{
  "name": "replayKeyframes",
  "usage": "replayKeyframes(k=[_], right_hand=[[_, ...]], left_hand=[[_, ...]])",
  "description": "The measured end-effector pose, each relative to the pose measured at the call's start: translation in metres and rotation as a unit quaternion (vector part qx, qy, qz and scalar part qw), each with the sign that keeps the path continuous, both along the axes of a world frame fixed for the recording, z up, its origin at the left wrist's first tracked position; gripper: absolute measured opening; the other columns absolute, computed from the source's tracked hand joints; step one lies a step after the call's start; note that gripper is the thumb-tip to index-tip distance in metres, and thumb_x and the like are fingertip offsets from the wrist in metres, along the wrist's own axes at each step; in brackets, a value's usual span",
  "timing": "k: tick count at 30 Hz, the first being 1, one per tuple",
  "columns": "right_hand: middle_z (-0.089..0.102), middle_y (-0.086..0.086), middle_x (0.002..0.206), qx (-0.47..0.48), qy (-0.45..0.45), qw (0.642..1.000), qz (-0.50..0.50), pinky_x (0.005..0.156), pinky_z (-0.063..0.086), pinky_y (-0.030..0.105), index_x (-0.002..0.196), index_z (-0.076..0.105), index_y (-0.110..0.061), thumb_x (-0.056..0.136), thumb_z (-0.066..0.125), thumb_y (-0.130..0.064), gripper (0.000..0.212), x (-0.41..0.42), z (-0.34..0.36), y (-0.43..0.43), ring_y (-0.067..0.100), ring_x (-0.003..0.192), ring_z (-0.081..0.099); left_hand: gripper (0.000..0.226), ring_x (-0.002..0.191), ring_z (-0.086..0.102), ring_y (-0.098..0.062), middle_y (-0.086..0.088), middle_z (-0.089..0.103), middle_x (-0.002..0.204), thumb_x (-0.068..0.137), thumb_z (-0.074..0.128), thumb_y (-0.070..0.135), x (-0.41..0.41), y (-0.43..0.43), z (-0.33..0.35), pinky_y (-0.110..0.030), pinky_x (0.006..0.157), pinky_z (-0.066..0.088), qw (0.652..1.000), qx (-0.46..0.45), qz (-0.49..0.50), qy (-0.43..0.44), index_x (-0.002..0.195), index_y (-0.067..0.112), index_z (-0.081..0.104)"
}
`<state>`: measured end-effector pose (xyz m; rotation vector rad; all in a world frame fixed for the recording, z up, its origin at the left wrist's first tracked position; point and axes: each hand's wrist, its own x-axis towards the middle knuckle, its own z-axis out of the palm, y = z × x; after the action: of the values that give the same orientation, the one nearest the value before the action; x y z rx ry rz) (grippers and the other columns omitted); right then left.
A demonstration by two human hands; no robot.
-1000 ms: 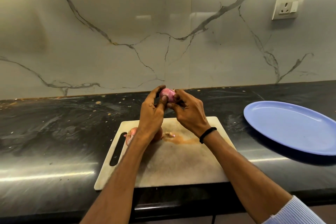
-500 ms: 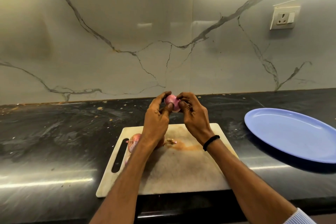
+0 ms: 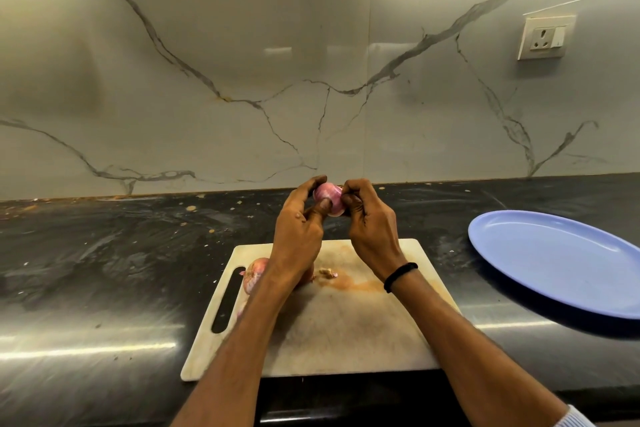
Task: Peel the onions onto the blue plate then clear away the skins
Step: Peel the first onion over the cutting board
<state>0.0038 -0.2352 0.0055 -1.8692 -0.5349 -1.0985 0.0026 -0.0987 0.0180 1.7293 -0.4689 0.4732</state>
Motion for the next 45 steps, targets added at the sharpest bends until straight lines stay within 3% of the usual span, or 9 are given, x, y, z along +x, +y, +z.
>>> replayKeyframes(k=[5,10,15,17,21,24,30,33,45], right_hand=[[0.06,-0.003,0.094,-0.01,-0.005,1.0,-0.008,0.069,0.058,0.029,0.107,0.055,-0.008,0.1,0.047,-0.01,0.011,-0.001,0.001,0.0,0.016,0.079,0.064],[0.061,0.005,0.093,0.001,0.001,1.0,-0.007,0.072,0.058,0.024,0.105,0.054,-0.005,0.101,0.045,-0.005,0.01,0.001,0.001,-0.001,0.015,0.083,0.063],[0.061,0.005,0.094,0.023,0.011,1.0,0.001,0.071,0.058,0.024,0.104,0.054,-0.007,0.102,0.049,-0.003,0.007,0.003,-0.001,-0.001,0.015,0.08,0.066],[0.062,0.005,0.097,0.019,0.017,1.0,-0.001,0.072,0.058,0.022,0.105,0.056,-0.006,0.1,0.052,-0.001,0.008,0.003,-0.002,-0.001,0.017,0.082,0.067],[0.065,0.006,0.1,0.01,0.011,1.0,-0.006,0.079,0.056,0.02,0.108,0.059,-0.004,0.093,0.056,0.008,0.019,0.001,-0.002,0.0,0.016,0.087,0.066],[0.065,0.002,0.103,0.015,0.008,1.0,-0.004,0.084,0.054,0.018,0.109,0.06,-0.005,0.089,0.065,0.003,0.022,0.0,0.0,-0.001,0.013,0.091,0.064],[0.053,0.009,0.12,-0.03,-0.003,0.999,0.025,0.089,0.051,0.016,0.127,0.049,-0.016,0.078,0.077,-0.008,0.057,0.0,0.0,0.001,0.013,0.102,0.057],[0.053,0.011,0.118,-0.031,-0.019,0.999,0.025,0.088,0.053,0.018,0.122,0.045,-0.022,0.079,0.077,-0.013,0.054,0.0,0.0,0.003,0.017,0.101,0.058],[0.059,0.009,0.108,-0.031,-0.037,0.999,-0.004,0.087,0.049,0.011,0.11,0.057,-0.003,0.084,0.076,-0.003,0.032,-0.001,0.0,0.0,0.009,0.094,0.057]], left_hand=[[0.041,0.125,0.056,-0.019,0.004,0.055,0.132,0.099,0.057,0.011,-0.006,-0.001,0.004,-0.034,0.102,0.051,0.999,-0.031,-0.008,0.01,0.14,0.016,0.053],[0.039,0.123,0.057,-0.021,-0.006,0.056,0.135,0.1,0.052,0.01,-0.009,0.001,0.008,-0.028,0.095,0.055,0.995,-0.088,-0.028,0.03,0.139,0.013,0.051],[0.038,0.123,0.057,-0.021,-0.004,0.058,0.134,0.101,0.053,0.016,-0.009,0.003,0.011,-0.035,0.095,0.056,0.992,-0.118,-0.02,0.039,0.139,0.015,0.052],[0.037,0.122,0.058,-0.02,-0.004,0.058,0.133,0.101,0.052,0.016,-0.01,0.002,0.012,-0.029,0.093,0.056,0.991,-0.123,-0.024,0.041,0.138,0.016,0.052],[0.035,0.12,0.058,-0.018,0.001,0.058,0.128,0.102,0.051,0.014,-0.01,0.003,0.012,-0.024,0.09,0.056,0.99,-0.13,-0.027,0.039,0.137,0.018,0.052],[0.035,0.121,0.058,-0.018,0.0,0.058,0.129,0.102,0.051,0.014,-0.01,0.004,0.012,-0.029,0.094,0.056,0.99,-0.13,-0.026,0.039,0.137,0.018,0.052],[0.035,0.123,0.058,-0.021,-0.002,0.058,0.13,0.1,0.054,0.012,-0.007,0.004,0.011,-0.039,0.096,0.056,0.994,-0.106,-0.015,0.031,0.134,0.019,0.054],[0.036,0.122,0.058,-0.019,-0.001,0.059,0.129,0.099,0.056,0.013,-0.008,0.004,0.011,-0.039,0.096,0.056,0.996,-0.088,-0.009,0.021,0.135,0.017,0.055],[0.037,0.122,0.058,-0.019,0.001,0.058,0.127,0.098,0.057,0.014,-0.009,0.003,0.011,-0.034,0.097,0.055,0.997,-0.078,-0.011,0.025,0.135,0.019,0.054]])
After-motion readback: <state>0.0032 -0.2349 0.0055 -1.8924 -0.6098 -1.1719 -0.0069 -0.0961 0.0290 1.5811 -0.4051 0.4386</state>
